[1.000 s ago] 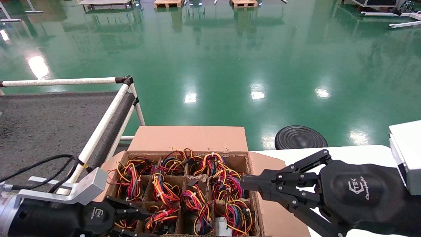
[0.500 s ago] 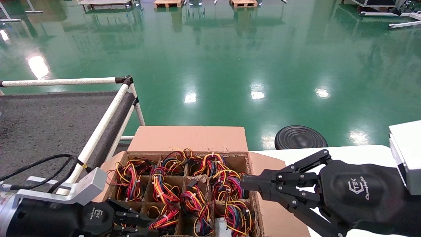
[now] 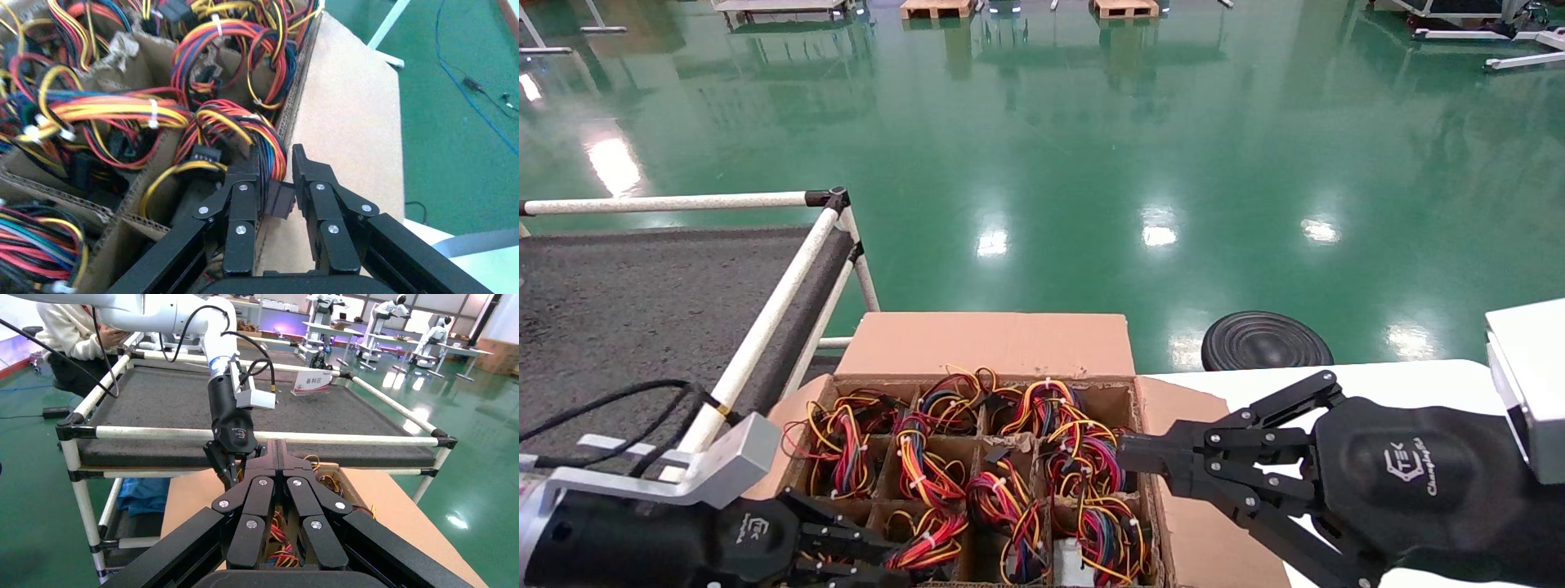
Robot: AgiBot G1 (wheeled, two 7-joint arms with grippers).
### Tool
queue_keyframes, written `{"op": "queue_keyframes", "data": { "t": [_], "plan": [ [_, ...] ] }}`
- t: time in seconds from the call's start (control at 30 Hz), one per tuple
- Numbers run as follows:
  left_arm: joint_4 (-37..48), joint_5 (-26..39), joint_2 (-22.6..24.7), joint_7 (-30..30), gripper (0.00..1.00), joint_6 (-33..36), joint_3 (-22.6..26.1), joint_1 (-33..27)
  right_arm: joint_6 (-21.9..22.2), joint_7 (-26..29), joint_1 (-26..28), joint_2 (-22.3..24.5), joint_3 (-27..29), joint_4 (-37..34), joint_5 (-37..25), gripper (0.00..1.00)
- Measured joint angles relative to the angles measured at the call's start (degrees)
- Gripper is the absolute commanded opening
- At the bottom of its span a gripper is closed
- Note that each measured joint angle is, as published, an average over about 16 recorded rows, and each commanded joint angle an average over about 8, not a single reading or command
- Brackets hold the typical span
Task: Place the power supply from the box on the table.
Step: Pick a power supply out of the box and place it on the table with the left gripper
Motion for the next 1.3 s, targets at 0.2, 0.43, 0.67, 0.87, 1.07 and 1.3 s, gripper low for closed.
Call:
{"op": "queue_keyframes", "data": {
  "t": [0.2,0.43,0.67,0.87,1.07,1.3],
  "plan": [
    [-0.5,-0.7,-0.3,1.5,0.0,0.0,-1.8,-1.3,0.0,0.0,0.0,0.0,0.0,0.0,0.0,0.0],
    [-1.6,-0.7,-0.4,3.5,0.0,0.0,-4.4,-3.7,0.0,0.0,0.0,0.0,0.0,0.0,0.0,0.0],
    [-3.4,0.3,-0.2,4.8,0.0,0.2,-7.1,-7.3,0.0,0.0,0.0,0.0,0.0,0.0,0.0,0.0],
    [-5.6,2.4,0.4,4.6,0.0,0.6,-9.7,-11.8,0.0,0.0,0.0,0.0,0.0,0.0,0.0,0.0],
    [-8.6,6.2,1.2,3.5,0.0,1.2,-13.1,-17.5,0.0,0.0,0.0,0.0,0.0,0.0,0.0,0.0],
    [-12.4,12.6,2.6,1.6,0.0,2.2,-17.6,-25.2,0.0,0.0,0.0,0.0,0.0,0.0,0.0,0.0]
  ]
}}
